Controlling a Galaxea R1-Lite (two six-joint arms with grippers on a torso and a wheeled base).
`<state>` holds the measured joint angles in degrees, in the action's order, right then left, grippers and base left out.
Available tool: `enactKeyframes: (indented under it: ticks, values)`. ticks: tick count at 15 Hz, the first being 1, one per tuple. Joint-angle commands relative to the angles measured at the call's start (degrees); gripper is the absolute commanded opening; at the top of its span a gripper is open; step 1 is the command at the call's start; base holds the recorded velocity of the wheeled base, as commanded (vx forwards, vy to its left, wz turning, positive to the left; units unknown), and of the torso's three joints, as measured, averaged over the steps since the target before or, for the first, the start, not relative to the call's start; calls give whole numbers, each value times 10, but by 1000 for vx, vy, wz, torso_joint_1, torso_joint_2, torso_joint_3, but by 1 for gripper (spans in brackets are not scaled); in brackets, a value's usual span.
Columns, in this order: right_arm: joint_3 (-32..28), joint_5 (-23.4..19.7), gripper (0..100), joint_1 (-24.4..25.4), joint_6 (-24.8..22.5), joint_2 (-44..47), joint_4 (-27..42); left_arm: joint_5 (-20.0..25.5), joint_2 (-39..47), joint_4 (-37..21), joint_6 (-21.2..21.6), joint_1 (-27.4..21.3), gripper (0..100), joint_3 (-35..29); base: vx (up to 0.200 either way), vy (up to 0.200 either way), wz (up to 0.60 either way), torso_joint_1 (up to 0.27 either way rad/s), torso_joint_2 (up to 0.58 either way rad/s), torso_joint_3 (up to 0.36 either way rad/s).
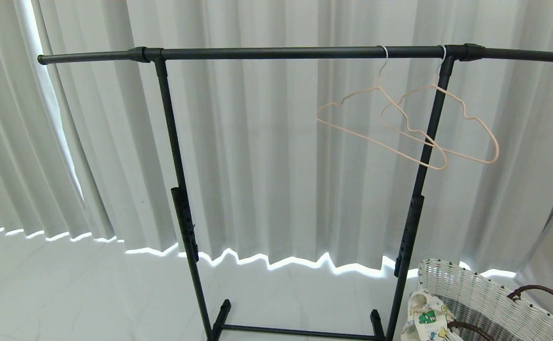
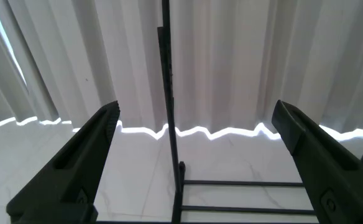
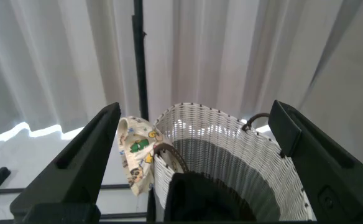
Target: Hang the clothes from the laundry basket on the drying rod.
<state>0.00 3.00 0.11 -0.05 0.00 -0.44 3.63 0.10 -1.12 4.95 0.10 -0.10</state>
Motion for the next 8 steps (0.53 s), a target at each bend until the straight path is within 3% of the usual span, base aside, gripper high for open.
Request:
enactKeyframes:
  ticks: [1,3,8]
  values:
    - [0,0,100,0,0,0,-1,0,0,0,-1,0,100,0,0,0,0,0,0,0]
    - [0,-1,100,0,0,0,-1,0,0,0,0,0,100,0,0,0,0,0,0,0]
    - [0,0,100,0,3,0,-1,0,0,0,0,0,100,0,-200,0,0,3,2,3]
